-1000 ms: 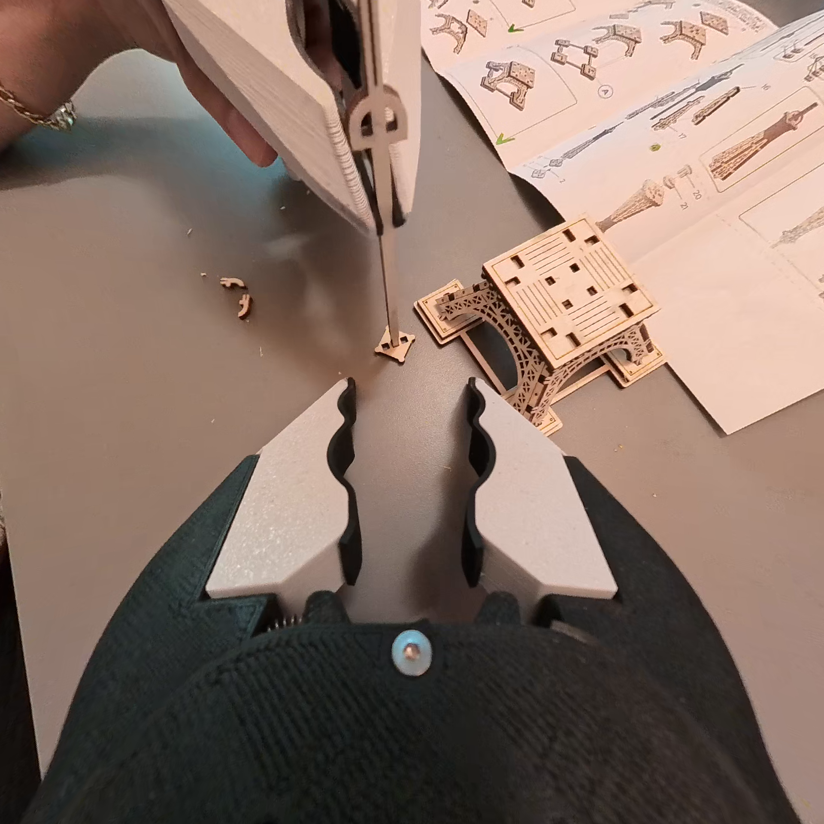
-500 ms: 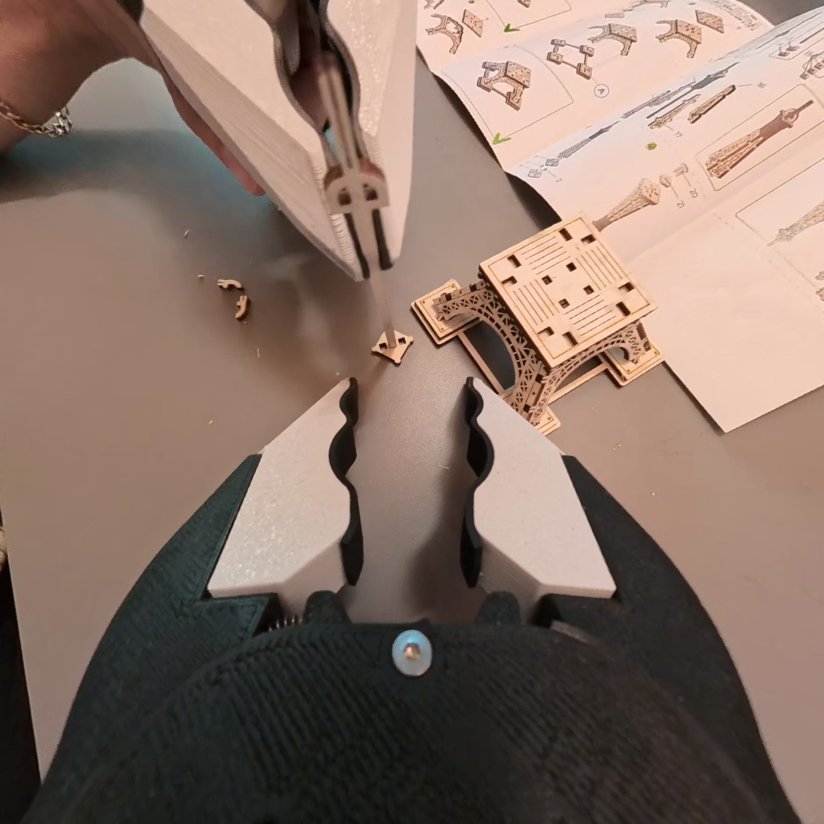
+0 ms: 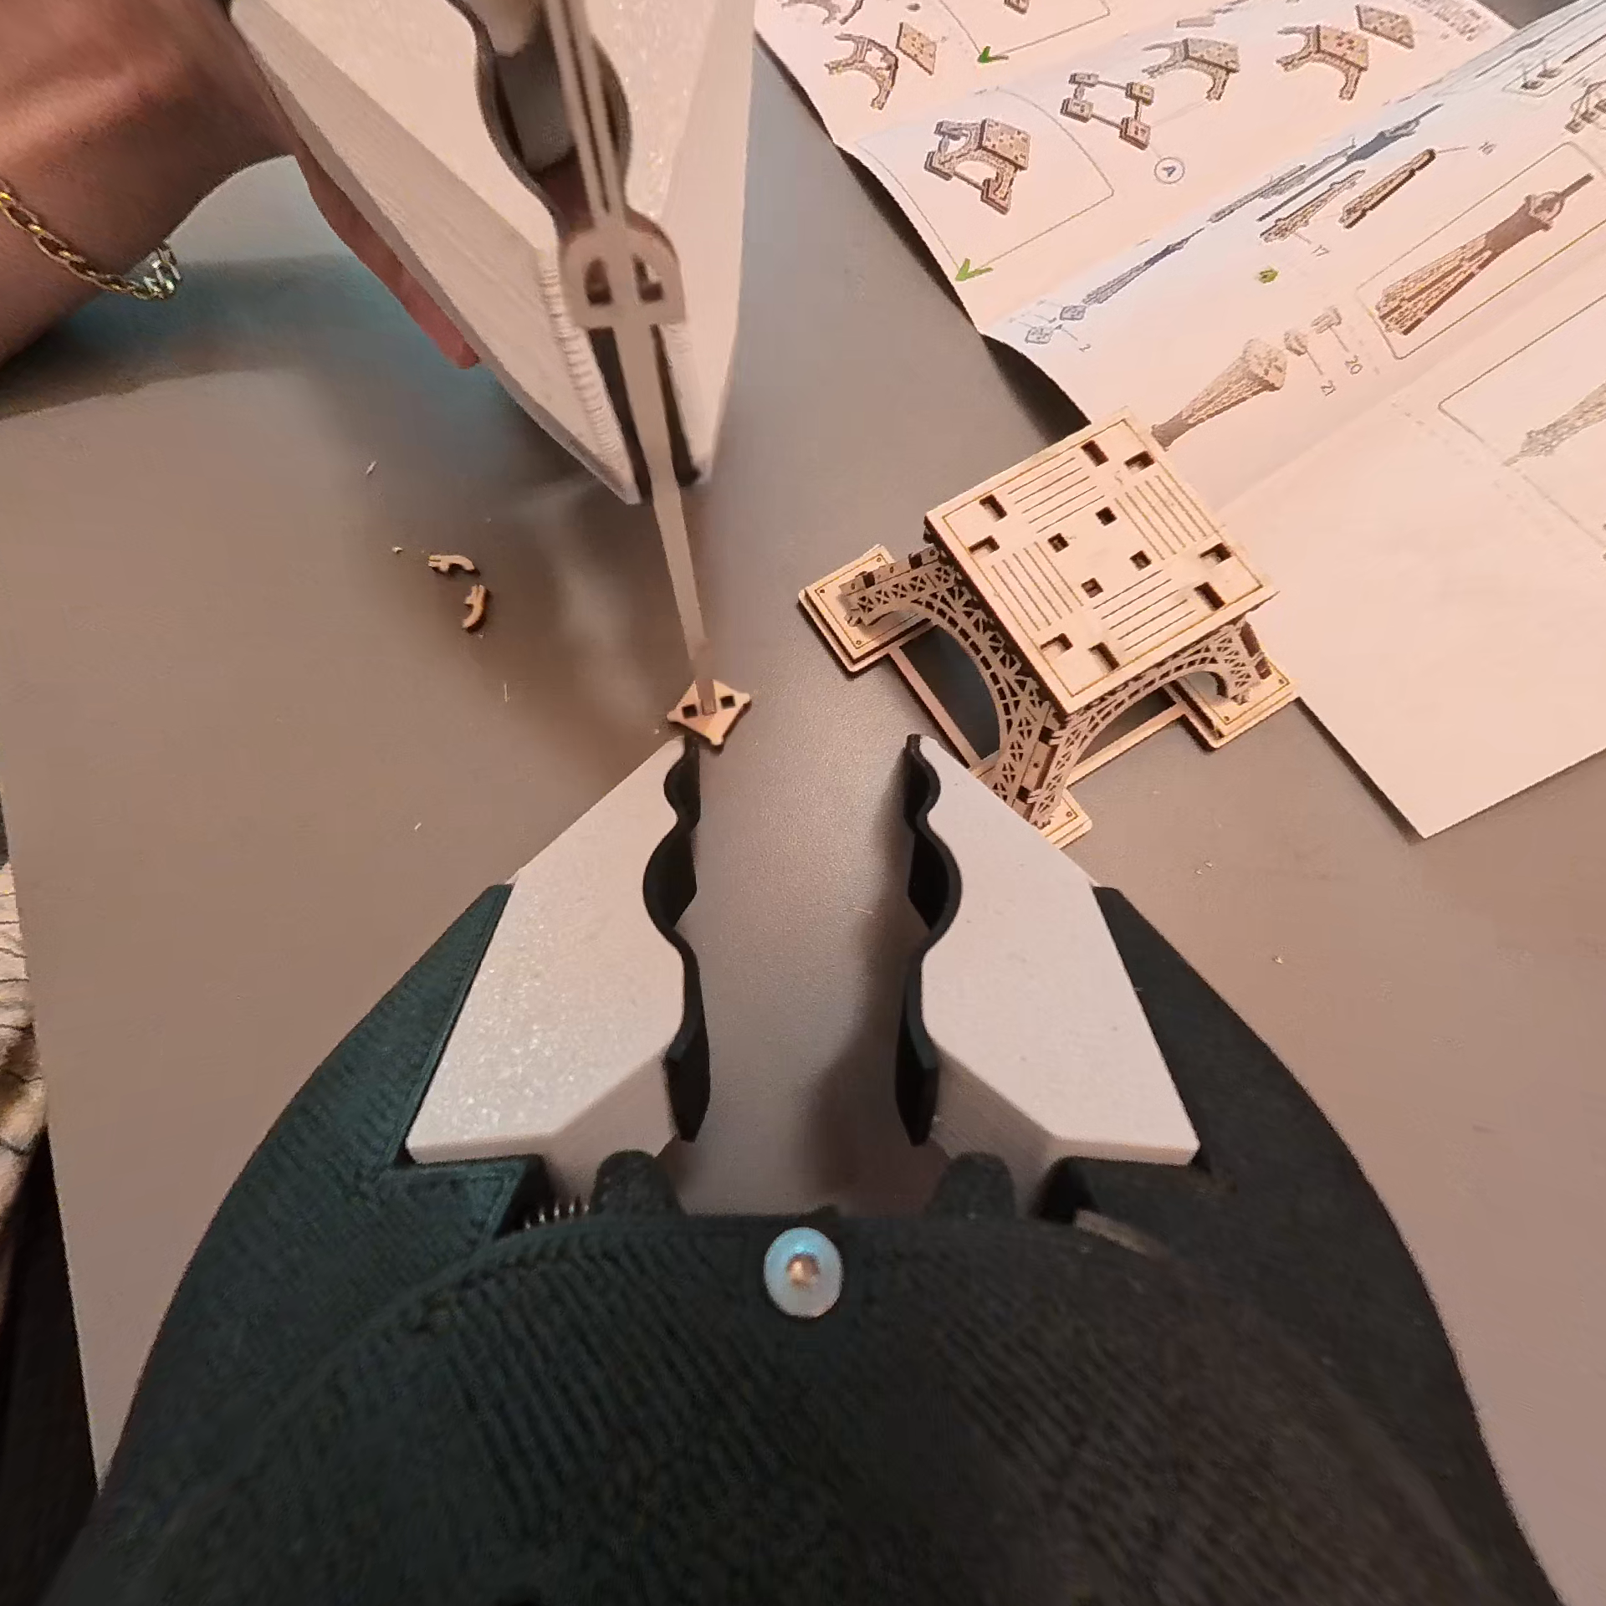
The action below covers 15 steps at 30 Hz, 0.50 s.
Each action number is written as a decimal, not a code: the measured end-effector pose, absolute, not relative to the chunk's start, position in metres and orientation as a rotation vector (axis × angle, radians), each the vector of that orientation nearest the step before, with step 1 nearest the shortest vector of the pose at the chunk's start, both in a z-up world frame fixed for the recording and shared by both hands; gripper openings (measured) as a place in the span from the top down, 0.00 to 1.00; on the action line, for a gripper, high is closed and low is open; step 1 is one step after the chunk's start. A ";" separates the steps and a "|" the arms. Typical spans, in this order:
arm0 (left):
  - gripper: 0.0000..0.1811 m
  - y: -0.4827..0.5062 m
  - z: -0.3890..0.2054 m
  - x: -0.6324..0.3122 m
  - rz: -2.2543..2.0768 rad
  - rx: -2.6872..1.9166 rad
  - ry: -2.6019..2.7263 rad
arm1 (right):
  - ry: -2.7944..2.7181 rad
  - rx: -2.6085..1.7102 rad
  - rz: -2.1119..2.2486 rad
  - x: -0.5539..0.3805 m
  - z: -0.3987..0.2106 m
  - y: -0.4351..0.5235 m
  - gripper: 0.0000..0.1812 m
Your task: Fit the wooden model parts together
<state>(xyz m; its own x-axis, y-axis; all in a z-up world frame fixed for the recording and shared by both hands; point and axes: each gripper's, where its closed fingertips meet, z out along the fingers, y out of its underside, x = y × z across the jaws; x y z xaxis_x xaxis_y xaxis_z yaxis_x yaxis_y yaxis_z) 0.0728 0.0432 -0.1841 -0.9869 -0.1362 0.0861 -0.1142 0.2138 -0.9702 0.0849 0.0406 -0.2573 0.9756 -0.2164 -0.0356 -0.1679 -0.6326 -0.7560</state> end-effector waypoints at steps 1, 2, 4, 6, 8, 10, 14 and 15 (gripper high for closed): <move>0.99 0.044 -0.183 0.073 -1.950 -0.250 2.423 | 0.268 -2.268 -0.070 0.085 -0.257 0.041 0.75; 0.99 0.045 -0.182 0.073 -1.959 -0.254 2.412 | 0.269 -2.267 -0.067 0.085 -0.257 0.041 0.75; 0.99 0.046 -0.179 0.074 -1.980 -0.255 2.390 | 0.269 -2.266 -0.063 0.085 -0.257 0.041 0.75; 0.99 0.049 -0.177 0.074 -1.994 -0.253 2.365 | 0.263 -2.266 -0.055 0.084 -0.257 0.041 0.74; 1.00 0.052 -0.171 0.075 -2.029 -0.255 2.318 | 0.249 -2.264 -0.035 0.081 -0.256 0.041 0.75; 1.00 0.057 -0.157 0.075 -2.120 -0.250 2.226 | 0.245 -2.259 -0.014 0.080 -0.255 0.041 0.76; 1.00 0.077 -0.108 0.071 -2.435 -0.224 1.884 | 0.192 -2.149 -0.040 0.078 -0.237 0.042 0.79; 1.00 0.083 -0.098 0.069 -2.509 -0.208 1.801 | 0.153 -2.082 -0.071 0.078 -0.226 0.044 0.81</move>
<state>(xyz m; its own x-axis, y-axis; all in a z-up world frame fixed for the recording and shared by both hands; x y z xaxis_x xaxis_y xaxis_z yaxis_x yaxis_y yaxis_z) 0.0691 0.0828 -0.0979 -0.9899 -0.1154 0.0824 -0.0411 -0.3224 -0.9457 0.0775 0.0437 -0.2258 0.9902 -0.1389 -0.0127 -0.0795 -0.4873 -0.8696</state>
